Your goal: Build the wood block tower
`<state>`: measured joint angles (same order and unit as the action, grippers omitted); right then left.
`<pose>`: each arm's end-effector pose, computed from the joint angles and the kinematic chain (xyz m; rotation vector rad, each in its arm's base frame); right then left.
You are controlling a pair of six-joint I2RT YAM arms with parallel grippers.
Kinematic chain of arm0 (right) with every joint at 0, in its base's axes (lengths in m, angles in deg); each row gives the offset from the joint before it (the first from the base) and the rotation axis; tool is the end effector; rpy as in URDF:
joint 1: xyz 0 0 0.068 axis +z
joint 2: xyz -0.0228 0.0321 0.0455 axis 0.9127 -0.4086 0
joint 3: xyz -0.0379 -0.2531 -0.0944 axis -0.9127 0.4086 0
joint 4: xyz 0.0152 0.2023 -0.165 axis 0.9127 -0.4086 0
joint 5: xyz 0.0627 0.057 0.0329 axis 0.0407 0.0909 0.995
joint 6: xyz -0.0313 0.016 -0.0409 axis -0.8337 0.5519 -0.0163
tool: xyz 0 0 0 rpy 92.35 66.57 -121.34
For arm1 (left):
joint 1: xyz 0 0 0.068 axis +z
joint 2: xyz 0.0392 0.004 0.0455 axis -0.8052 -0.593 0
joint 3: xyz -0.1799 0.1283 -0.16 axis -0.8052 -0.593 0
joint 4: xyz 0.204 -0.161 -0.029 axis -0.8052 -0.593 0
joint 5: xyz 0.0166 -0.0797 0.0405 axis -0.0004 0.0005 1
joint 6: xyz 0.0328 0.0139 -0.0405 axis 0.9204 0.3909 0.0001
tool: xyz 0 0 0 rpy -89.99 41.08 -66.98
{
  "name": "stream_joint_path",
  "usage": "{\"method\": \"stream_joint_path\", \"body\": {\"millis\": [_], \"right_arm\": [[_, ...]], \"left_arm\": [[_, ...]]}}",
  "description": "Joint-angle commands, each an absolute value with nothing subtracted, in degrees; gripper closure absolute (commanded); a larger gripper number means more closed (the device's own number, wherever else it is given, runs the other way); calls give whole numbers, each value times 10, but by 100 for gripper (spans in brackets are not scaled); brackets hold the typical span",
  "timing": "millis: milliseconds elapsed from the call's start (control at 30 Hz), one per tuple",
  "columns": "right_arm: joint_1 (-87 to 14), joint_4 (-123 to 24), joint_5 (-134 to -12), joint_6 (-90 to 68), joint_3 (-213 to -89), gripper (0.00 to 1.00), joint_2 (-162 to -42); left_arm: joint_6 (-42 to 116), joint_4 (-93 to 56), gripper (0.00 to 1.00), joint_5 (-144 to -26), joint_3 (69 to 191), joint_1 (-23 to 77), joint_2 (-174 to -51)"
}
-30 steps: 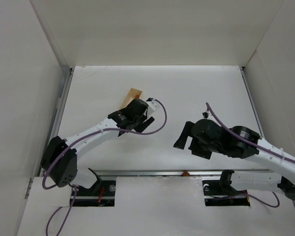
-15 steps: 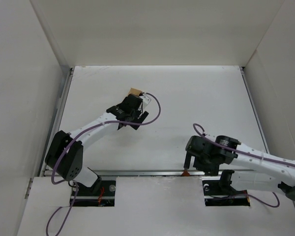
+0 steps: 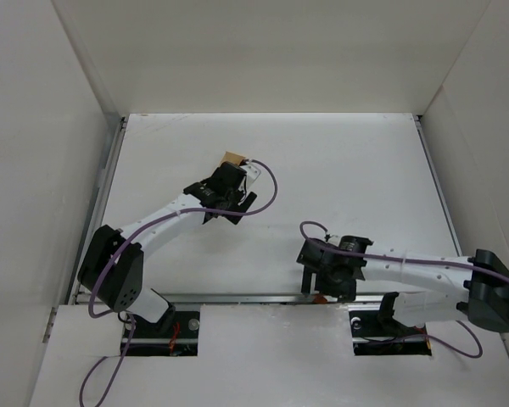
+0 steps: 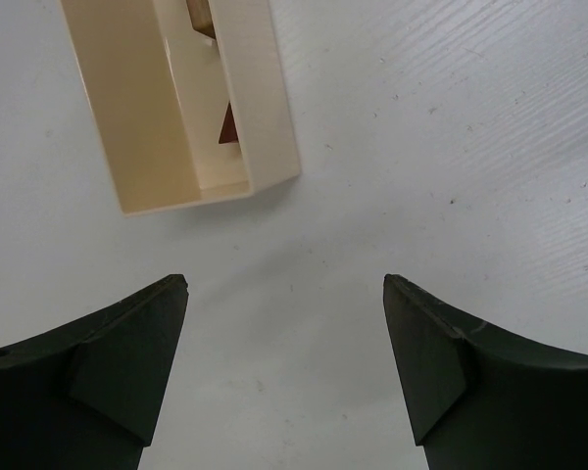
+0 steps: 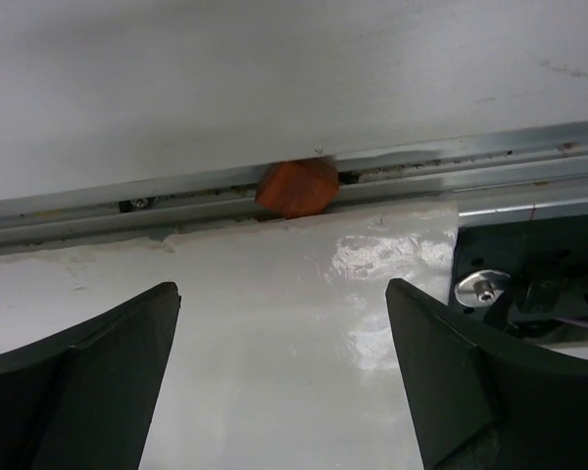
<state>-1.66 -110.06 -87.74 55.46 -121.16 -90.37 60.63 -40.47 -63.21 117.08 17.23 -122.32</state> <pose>0.0846 0.1647 0.2077 0.2433 2.9830 0.0543 0.2624 -0.1831 0.2469 0.8515 2.1810 0.0656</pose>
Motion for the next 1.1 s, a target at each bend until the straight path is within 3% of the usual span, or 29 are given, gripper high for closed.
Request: {"method": "stream_joint_path", "body": {"millis": [0,367,867,1067], "right_arm": [[-11,-1036,-891,548,-1192,8,-920],[-16,-957,-905,532,-1134,14,-955],[-16,-953,-879,488,-1151,23,-1006],[-16,-953,-894,470,-1159,40,-1019]], "left_arm": [[597,-409,22,-637,1190,170,-1218],[597,-414,22,-637,1190,170,-1218],[597,-414,22,-637,1201,170,-1218],[597,-414,22,-637,1201,170,-1218]]}}
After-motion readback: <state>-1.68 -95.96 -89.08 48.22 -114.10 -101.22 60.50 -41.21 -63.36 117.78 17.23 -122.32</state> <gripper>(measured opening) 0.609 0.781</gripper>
